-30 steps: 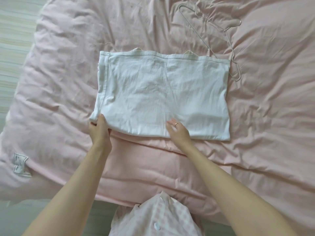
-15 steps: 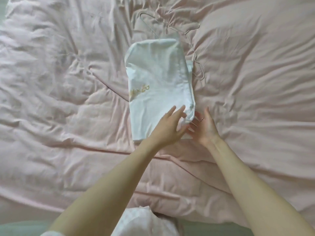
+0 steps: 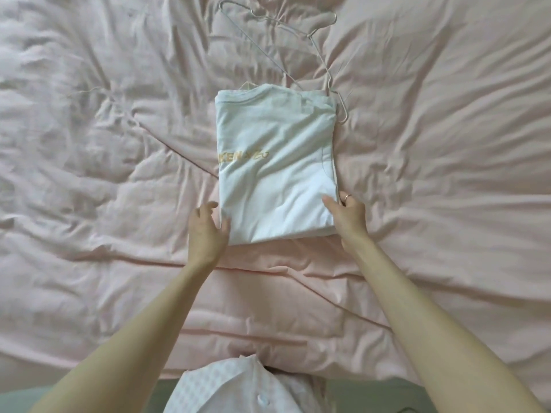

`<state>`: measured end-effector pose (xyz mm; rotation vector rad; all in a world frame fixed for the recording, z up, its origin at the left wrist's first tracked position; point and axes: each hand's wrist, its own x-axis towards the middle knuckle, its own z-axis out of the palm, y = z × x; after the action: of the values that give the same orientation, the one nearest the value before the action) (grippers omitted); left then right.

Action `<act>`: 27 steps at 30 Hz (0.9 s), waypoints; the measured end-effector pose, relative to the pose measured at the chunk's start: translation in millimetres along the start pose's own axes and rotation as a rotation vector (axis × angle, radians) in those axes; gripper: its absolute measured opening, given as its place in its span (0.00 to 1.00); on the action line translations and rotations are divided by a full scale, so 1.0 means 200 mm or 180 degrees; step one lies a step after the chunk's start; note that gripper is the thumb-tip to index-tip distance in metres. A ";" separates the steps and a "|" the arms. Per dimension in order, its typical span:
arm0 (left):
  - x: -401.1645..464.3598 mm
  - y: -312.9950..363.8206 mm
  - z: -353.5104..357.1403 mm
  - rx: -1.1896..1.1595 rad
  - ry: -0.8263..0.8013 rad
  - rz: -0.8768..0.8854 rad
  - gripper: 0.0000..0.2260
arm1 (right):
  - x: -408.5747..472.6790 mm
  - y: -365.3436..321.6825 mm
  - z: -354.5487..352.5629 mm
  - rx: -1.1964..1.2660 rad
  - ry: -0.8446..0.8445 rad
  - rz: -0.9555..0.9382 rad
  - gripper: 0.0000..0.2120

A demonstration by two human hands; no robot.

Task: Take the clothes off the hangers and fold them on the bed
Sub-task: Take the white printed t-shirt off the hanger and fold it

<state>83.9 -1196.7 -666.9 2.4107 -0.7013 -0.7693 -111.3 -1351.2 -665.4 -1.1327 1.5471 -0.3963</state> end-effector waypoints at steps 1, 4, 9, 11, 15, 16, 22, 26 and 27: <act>0.01 0.00 0.00 -0.0262 -0.0202 -0.0400 0.17 | 0.02 0.02 -0.01 -0.0174 0.0103 -0.0005 0.04; 0.00 -0.02 0.02 -0.0880 -0.0806 -0.1104 0.16 | 0.04 0.10 -0.06 -0.0645 0.0275 0.0482 0.10; 0.04 -0.07 0.03 -0.1059 -0.0972 -0.1278 0.12 | 0.07 0.13 -0.06 -0.0189 0.0020 0.0956 0.17; 0.05 -0.08 0.03 -0.1063 -0.1103 -0.1332 0.10 | 0.09 0.12 -0.05 0.0208 -0.0167 0.1147 0.27; 0.06 -0.09 0.00 -0.1193 -0.1386 -0.1387 0.08 | 0.11 0.11 -0.01 0.0392 -0.0434 0.1283 0.26; 0.07 -0.09 -0.03 -0.1227 -0.1554 -0.1453 0.08 | 0.10 0.11 -0.01 0.0233 -0.0419 0.1242 0.25; -0.03 -0.15 -0.18 -0.0313 -0.2974 -0.1984 0.08 | -0.09 0.17 -0.17 -0.1107 -0.1066 0.1612 0.22; 0.00 -0.11 -0.20 0.0169 -0.2818 -0.1727 0.12 | -0.07 0.14 -0.21 -0.1206 -0.1053 0.1507 0.23; 0.04 -0.10 -0.19 0.0160 -0.2481 -0.1589 0.14 | -0.03 0.11 -0.20 -0.1314 -0.0823 0.1344 0.28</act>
<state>119.6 -1175.7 -654.1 2.3144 -0.3673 -1.9661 -157.5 -1347.4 -665.5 -1.0743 1.6211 0.3563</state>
